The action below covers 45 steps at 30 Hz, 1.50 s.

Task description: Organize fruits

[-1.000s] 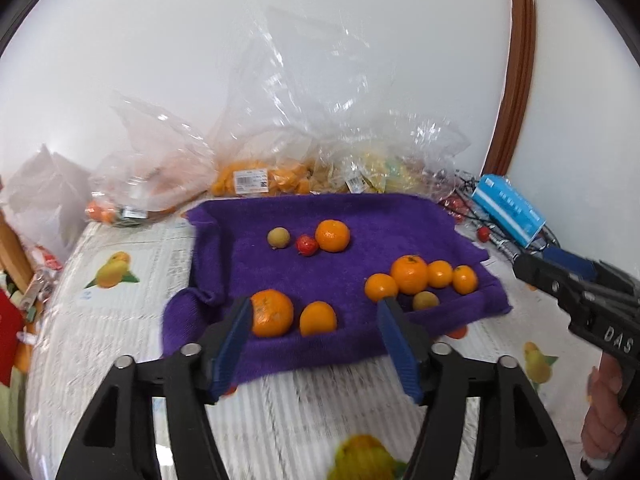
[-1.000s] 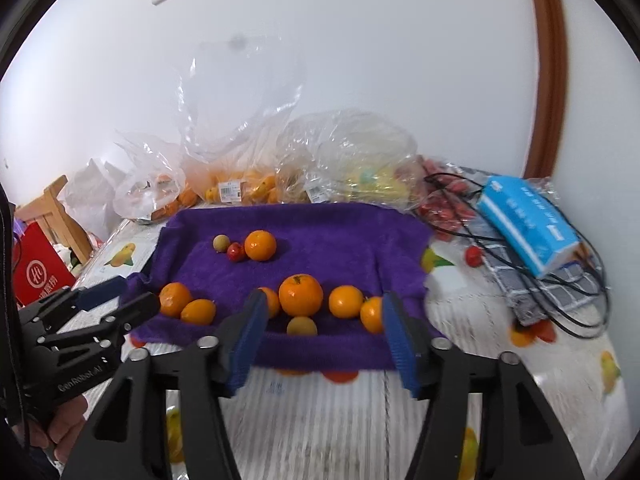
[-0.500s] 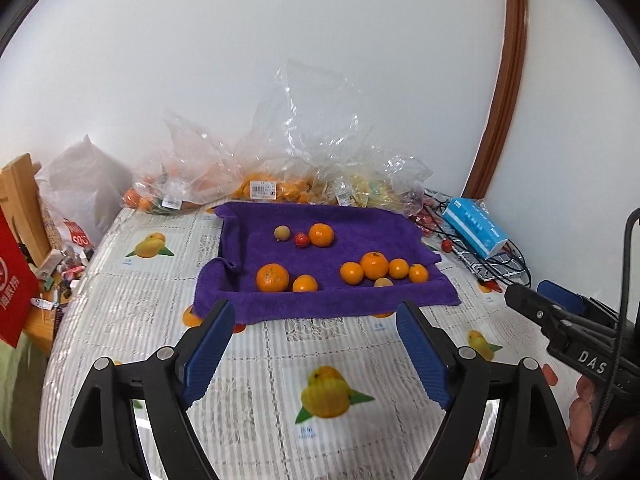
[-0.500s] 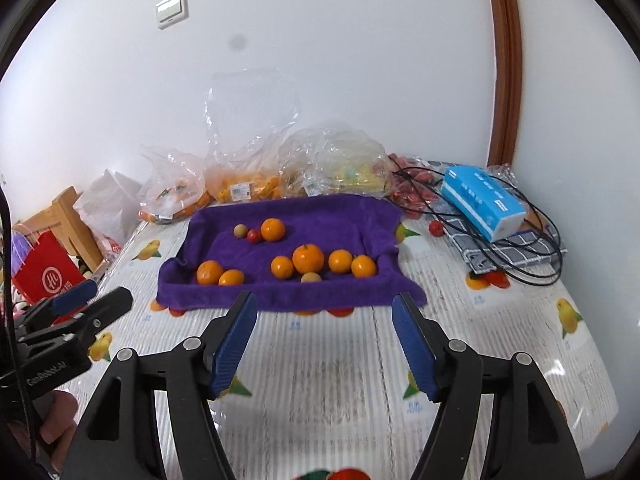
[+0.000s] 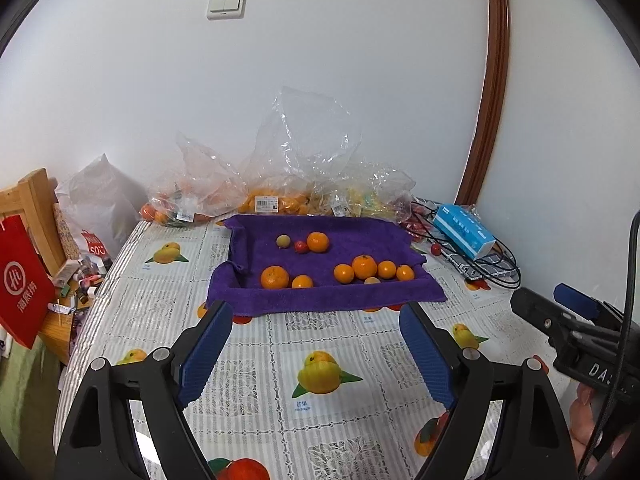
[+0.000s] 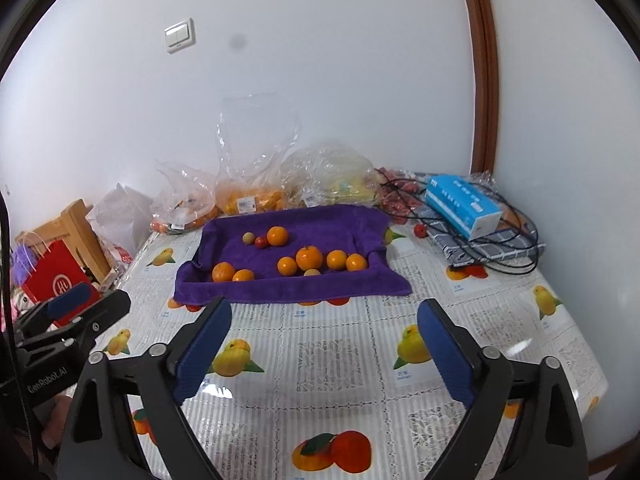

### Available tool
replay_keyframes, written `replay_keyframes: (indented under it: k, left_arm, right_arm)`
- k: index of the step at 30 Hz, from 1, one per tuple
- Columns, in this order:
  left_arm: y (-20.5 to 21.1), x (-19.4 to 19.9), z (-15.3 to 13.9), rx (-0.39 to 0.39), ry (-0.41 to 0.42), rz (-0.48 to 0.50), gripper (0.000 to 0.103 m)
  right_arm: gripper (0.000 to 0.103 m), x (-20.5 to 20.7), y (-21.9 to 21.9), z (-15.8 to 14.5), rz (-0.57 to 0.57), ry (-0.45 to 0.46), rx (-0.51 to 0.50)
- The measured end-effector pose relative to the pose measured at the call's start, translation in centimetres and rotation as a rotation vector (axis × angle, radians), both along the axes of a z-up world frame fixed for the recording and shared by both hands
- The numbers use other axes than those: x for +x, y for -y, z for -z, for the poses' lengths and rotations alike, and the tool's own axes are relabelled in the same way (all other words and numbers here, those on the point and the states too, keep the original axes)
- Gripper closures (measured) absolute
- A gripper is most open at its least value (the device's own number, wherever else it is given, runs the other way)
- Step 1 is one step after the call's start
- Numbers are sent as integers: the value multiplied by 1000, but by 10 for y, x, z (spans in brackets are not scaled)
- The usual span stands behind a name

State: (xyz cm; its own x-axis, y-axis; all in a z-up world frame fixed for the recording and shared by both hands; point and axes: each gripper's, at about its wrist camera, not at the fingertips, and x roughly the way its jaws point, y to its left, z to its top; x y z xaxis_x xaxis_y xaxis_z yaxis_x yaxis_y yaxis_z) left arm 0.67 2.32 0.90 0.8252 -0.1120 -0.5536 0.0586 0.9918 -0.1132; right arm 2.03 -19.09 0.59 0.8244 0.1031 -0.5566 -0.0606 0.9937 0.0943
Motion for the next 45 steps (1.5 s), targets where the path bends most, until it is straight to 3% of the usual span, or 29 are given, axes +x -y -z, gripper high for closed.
replay_keyframes:
  k: [45]
  left_arm:
    - [-5, 0, -2, 6, -3, -28, 18]
  right_arm:
    - [7, -11, -3, -3, 7, 19, -28]
